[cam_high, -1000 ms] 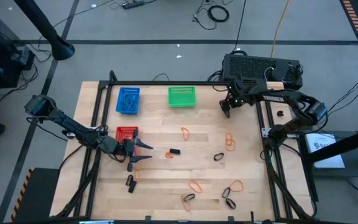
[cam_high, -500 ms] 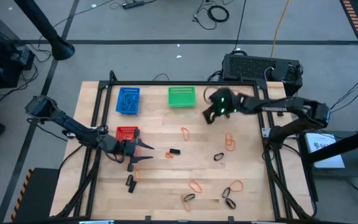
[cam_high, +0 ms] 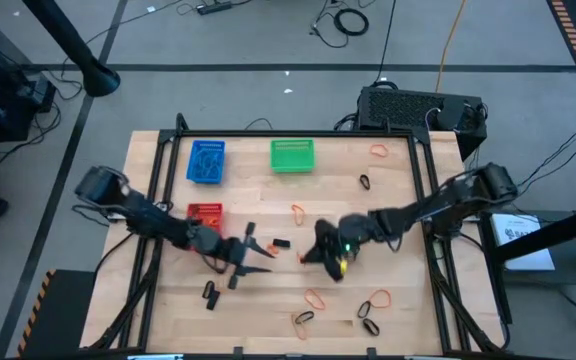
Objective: Sort rubber bands into baskets
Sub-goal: Put the orange rubber band into the red bin
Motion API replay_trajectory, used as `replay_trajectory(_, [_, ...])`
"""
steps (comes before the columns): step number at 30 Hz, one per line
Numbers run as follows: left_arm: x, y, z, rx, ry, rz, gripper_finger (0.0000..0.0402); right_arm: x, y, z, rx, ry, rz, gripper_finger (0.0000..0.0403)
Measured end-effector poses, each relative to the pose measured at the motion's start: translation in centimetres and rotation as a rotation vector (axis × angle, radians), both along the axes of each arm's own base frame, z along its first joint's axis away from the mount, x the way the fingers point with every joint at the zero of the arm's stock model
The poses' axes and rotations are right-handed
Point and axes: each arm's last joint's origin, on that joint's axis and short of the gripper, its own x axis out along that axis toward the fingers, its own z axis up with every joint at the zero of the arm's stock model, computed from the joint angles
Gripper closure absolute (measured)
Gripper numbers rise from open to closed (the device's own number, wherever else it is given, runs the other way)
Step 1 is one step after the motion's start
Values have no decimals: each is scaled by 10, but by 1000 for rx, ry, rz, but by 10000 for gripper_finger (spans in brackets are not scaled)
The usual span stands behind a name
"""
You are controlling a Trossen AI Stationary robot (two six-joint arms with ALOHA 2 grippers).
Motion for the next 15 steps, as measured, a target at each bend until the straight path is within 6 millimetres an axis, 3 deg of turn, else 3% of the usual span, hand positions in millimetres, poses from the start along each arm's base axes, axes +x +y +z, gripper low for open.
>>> replay_trajectory(8, [45,-17,-14,22,33,-8,224,9,51,-19,-65,27,113,403])
replay_trajectory(15, [64,-26,-26,9,70,-162,224,29,65,-25,-112,17,150,402])
